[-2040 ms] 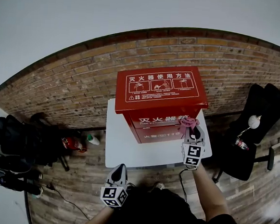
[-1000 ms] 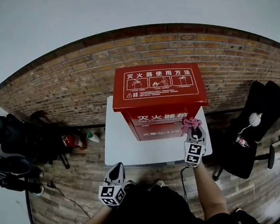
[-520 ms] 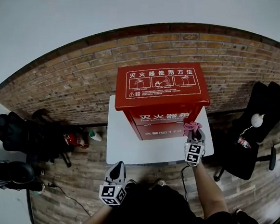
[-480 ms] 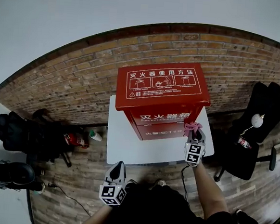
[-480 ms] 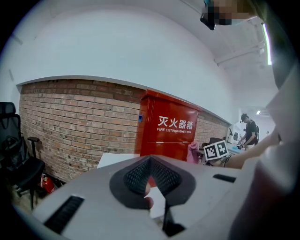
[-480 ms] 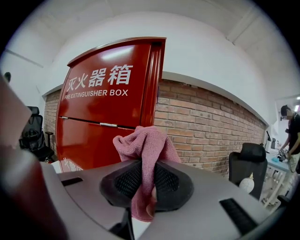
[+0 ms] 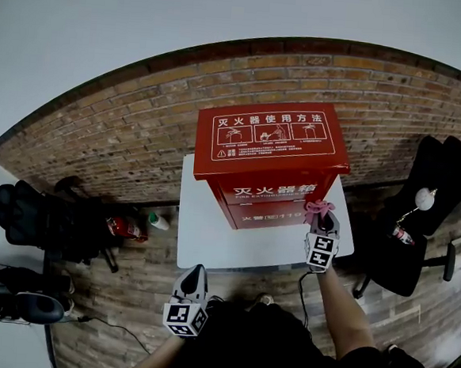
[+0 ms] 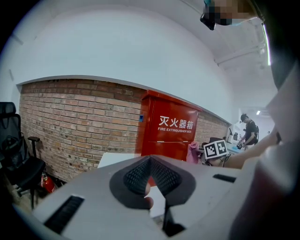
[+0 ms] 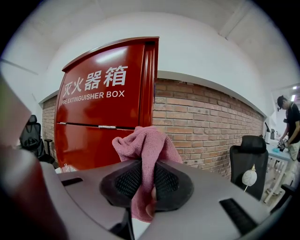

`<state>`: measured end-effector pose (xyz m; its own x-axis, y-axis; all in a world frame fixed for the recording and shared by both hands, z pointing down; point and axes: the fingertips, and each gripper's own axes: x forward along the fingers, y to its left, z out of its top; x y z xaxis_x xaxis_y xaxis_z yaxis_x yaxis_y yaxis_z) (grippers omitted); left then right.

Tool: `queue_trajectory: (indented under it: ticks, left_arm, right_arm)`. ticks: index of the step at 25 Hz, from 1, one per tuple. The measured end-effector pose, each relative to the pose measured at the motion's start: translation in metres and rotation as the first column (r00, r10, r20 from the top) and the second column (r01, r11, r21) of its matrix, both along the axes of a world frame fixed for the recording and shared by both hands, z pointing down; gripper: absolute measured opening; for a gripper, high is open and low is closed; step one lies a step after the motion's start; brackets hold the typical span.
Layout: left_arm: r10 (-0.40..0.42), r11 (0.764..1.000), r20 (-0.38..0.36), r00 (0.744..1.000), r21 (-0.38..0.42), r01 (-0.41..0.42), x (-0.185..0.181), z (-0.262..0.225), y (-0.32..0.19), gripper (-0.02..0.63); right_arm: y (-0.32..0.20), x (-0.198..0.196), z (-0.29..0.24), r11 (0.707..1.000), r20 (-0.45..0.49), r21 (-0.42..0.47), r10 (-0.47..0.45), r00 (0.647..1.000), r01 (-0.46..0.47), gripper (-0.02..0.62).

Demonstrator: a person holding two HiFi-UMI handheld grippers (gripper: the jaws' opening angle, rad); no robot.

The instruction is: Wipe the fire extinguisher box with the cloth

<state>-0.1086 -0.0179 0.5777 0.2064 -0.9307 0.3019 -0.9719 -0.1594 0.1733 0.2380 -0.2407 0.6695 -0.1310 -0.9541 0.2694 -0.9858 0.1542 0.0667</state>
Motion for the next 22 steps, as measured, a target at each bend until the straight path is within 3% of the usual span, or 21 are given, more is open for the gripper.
queue_trajectory:
  ticks: [22]
  left_arm:
    - [-0.036,0.999,-0.019,0.999,-0.004,0.036,-0.022,0.008,0.005,0.017]
  right_arm:
    - [0.006,-0.05,0.0,0.997,0.036,-0.018,-0.073,0.997,0.074,0.064]
